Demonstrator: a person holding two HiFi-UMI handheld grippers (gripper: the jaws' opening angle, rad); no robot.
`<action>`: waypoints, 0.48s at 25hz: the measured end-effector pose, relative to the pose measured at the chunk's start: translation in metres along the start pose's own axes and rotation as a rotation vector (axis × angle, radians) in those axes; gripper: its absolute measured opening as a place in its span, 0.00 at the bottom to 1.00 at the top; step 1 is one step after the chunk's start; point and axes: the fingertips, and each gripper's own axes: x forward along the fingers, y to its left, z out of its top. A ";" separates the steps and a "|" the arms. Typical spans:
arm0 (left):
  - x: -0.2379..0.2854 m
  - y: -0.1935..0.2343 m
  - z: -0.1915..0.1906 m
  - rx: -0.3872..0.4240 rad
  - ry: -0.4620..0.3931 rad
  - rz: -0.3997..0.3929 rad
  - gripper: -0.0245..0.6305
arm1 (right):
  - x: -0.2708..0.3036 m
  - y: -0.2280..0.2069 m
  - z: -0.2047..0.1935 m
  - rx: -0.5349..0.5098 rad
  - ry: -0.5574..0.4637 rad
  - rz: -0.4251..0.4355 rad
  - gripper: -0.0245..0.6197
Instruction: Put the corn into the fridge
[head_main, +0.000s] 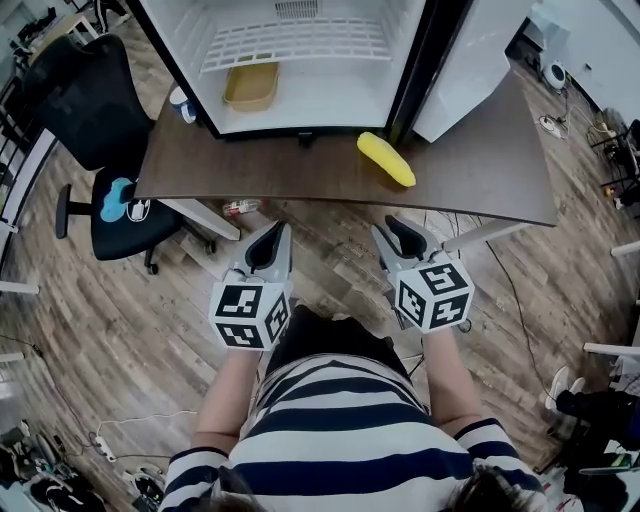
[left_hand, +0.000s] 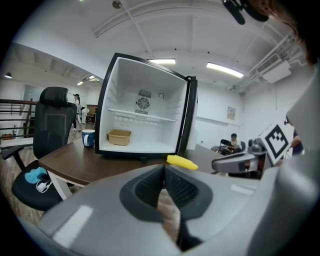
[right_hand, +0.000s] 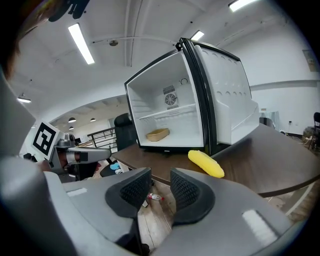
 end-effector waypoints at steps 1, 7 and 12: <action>0.003 -0.001 0.001 0.003 0.001 -0.001 0.04 | 0.002 -0.004 0.000 -0.001 0.000 0.001 0.21; 0.027 0.010 0.007 0.008 0.021 -0.005 0.04 | 0.024 -0.020 0.013 -0.006 -0.004 -0.004 0.32; 0.059 0.019 0.016 0.016 0.040 -0.031 0.04 | 0.046 -0.044 0.028 -0.028 0.005 -0.040 0.40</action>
